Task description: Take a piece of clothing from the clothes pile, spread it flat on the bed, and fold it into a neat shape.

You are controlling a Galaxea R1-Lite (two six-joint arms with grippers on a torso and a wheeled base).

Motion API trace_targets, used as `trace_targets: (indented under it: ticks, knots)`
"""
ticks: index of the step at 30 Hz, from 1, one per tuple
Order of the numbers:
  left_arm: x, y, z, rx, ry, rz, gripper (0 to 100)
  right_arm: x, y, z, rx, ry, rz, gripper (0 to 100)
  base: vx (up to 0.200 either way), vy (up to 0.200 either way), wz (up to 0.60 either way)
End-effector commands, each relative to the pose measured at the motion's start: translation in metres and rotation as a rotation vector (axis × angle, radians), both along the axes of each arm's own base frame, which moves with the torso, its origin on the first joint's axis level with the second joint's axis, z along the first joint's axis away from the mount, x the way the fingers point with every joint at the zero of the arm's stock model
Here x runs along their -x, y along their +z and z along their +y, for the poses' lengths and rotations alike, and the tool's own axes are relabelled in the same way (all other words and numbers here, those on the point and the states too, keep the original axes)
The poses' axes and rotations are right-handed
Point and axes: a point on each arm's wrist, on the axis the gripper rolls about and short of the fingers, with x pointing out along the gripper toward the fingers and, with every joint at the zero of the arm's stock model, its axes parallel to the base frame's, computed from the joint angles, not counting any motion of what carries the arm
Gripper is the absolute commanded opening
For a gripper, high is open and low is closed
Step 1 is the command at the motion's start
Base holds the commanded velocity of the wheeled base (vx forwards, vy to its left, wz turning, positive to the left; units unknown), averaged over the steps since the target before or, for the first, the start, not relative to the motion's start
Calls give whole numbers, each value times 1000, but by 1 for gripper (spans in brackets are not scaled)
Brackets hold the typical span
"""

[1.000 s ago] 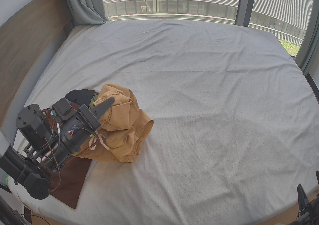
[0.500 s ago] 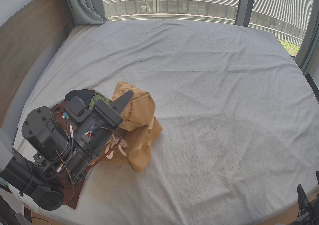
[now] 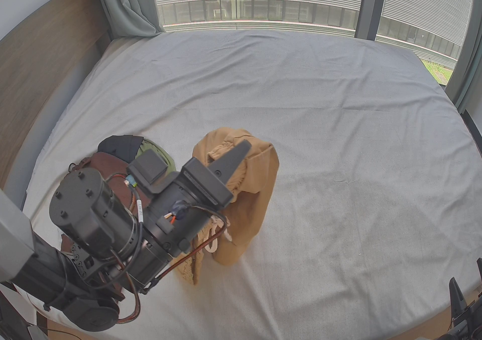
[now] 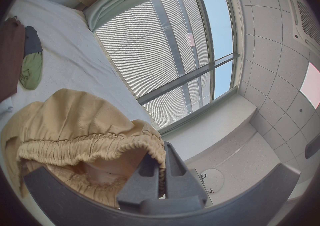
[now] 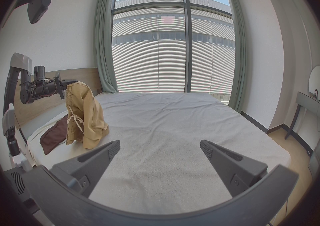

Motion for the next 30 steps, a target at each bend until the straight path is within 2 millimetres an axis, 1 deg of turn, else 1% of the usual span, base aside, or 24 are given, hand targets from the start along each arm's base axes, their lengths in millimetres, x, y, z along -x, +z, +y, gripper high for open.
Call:
trace_targets:
  ticks: [1,4,7,10,13,14,21,24,27,28,30]
  knots:
    - [0,-6,-15,-10,-34,7,0,0,-5,0,0,0,2,100,0,0,0]
    - [-4,-11,-28,-15,-51,12,0,0,-5,0,0,0,2,100,0,0,0]
    - [-9,-19,-36,-28,-56,20,0,0,-5,0,0,0,0,100,0,0,0]
    - [-13,-22,-40,-30,-62,20,0,0,-5,0,0,0,3,100,0,0,0]
    - [-10,-26,-46,-35,-82,30,0,0,-5,0,0,0,0,100,0,0,0]
    - [-9,-28,-51,-40,-97,32,0,0,-5,0,0,0,2,100,0,0,0]
    - [-3,-30,-75,-23,-152,21,0,0,-5,0,0,0,2,100,0,0,0]
    - [-5,-35,-85,-25,-167,21,0,0,-5,0,0,2,2,100,0,0,0]
    - [-2,-44,-95,-38,-190,31,0,0,-5,0,-1,2,2,100,0,0,0]
    - [-2,-44,-95,-38,-190,31,0,0,-5,0,-1,2,2,100,0,0,0]
    - [3,-44,-104,-33,-232,20,0,0,-5,0,-1,2,2,100,0,0,0]
